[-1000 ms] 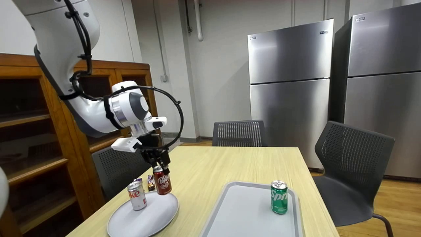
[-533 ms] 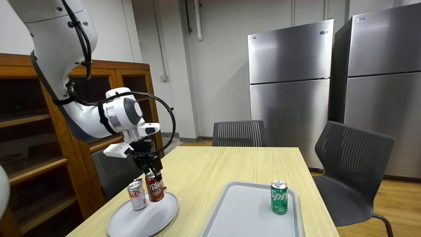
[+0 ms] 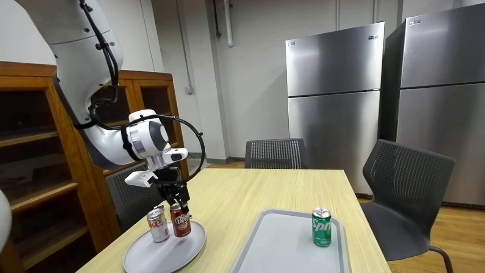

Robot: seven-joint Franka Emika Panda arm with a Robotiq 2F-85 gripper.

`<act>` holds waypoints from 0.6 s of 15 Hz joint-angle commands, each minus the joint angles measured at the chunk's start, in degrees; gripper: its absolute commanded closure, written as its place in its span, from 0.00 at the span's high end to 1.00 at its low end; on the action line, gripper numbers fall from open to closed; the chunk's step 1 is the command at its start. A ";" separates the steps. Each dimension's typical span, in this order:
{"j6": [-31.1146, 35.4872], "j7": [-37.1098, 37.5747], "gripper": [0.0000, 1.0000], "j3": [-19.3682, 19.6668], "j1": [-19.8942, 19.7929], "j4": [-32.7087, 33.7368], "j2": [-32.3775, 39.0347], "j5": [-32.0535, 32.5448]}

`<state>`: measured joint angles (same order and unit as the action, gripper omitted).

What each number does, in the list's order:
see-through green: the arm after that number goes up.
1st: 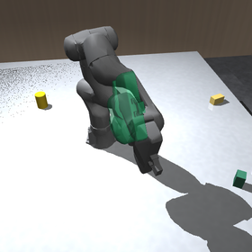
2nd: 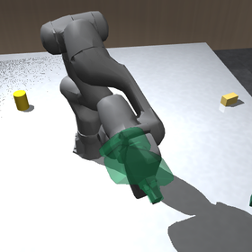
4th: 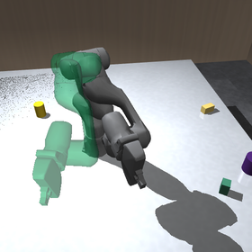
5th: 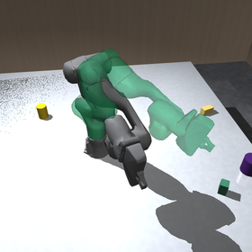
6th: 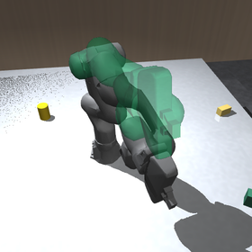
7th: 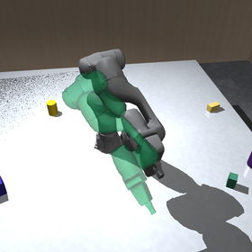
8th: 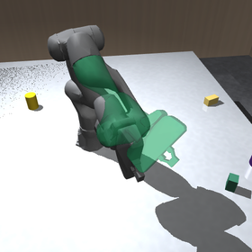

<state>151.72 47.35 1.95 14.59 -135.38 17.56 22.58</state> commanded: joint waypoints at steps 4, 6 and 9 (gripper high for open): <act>-1.17 0.52 0.39 0.75 1.40 4.65 3.82 -2.05; -1.18 0.40 0.39 1.00 1.63 5.24 4.44 -2.31; -1.17 0.08 0.90 1.13 1.72 5.49 4.62 -2.67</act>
<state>151.72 47.35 2.25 15.06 -131.16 22.25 21.16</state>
